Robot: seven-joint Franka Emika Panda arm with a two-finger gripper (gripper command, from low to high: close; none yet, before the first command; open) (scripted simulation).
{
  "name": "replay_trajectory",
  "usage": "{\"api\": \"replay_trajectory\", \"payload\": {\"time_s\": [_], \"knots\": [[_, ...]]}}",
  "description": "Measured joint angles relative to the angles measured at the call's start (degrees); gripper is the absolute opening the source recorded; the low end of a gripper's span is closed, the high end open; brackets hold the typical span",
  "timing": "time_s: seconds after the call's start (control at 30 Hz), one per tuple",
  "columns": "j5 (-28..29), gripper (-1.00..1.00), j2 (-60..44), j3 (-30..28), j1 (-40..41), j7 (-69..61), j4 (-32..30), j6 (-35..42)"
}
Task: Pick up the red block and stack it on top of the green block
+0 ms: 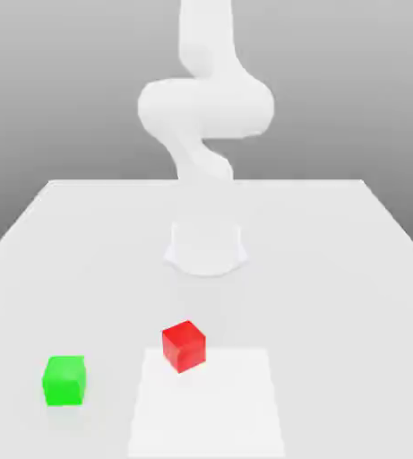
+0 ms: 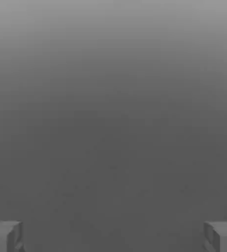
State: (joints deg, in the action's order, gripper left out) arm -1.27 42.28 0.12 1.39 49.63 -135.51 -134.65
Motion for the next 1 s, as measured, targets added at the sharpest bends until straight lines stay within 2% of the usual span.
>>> {"api": "replay_trajectory", "payload": {"time_s": [0.4, 0.6, 0.73, 0.87, 0.9, 1.0], "knots": [[-4.59, 0.0, -21.49, 4.45, 7.18, 24.29, -20.97, -16.7], [-2.88, 0.0, -33.18, 7.58, 11.19, 40.56, -32.15, -25.99], [0.32, 0.0, -41.08, 7.99, 12.78, 44.77, -32.81, -32.66], [5.61, 0.0, -49.32, 3.83, 10.02, 48.68, -31.78, -39.71], [6.27, -1.0, -51.28, 2.43, 8.74, 49.24, -31.54, -41.41], [6.3, -1.0, -51.29, 2.44, 8.75, 49.28, -31.53, -41.46]]}}
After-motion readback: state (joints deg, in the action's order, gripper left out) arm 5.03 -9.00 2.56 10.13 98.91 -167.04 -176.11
